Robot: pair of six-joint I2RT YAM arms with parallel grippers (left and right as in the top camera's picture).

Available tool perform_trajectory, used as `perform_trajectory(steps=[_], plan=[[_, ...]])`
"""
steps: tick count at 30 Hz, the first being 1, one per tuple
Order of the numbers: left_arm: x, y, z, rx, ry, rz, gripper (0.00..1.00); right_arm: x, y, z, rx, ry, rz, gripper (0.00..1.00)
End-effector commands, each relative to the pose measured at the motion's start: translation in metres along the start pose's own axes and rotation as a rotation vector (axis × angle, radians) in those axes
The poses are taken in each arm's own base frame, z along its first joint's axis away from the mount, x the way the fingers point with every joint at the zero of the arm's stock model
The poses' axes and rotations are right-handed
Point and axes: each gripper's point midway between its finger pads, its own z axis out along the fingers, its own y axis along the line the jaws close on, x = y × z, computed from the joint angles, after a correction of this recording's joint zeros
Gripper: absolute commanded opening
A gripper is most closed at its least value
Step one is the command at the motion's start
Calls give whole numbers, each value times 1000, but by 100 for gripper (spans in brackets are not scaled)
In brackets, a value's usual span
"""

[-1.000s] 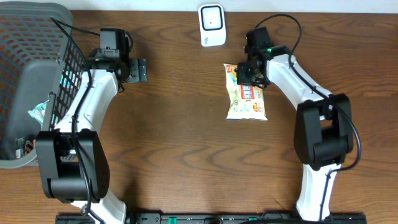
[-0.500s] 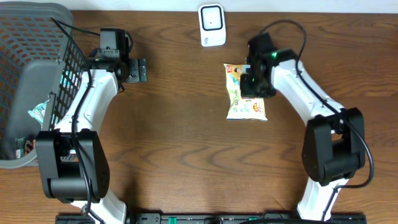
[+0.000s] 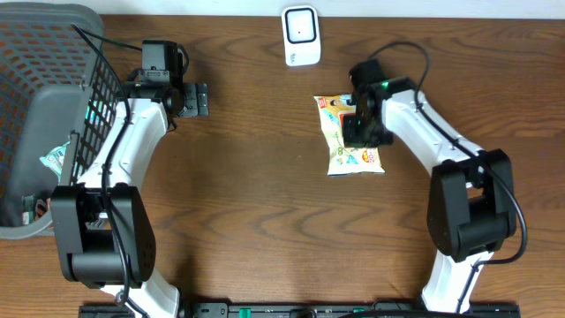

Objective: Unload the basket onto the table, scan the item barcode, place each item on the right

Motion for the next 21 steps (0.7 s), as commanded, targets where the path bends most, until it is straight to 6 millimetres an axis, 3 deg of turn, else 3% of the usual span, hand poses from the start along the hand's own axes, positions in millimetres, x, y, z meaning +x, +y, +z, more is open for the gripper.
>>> perform_trajectory(steps=[1,3,8,13,17,21], plan=[[1,1,1,-5,4,3,98,-45,-19,-54,35,-189,32,32],[1,1,1,-5,4,3,98,-57,-25,-57,28,-227,32,51],[1,1,1,-5,4,3,98,-65,-30,-43,-9,-217,6,78],[1,1,1,-5,4,3,98,-61,-22,-13,-109,-139,7,83],[1,1,1,-5,4,3,98,-53,-2,8,-252,-75,-60,84],[1,1,1,-5,4,3,98,-51,-2,21,-273,-48,-62,83]])
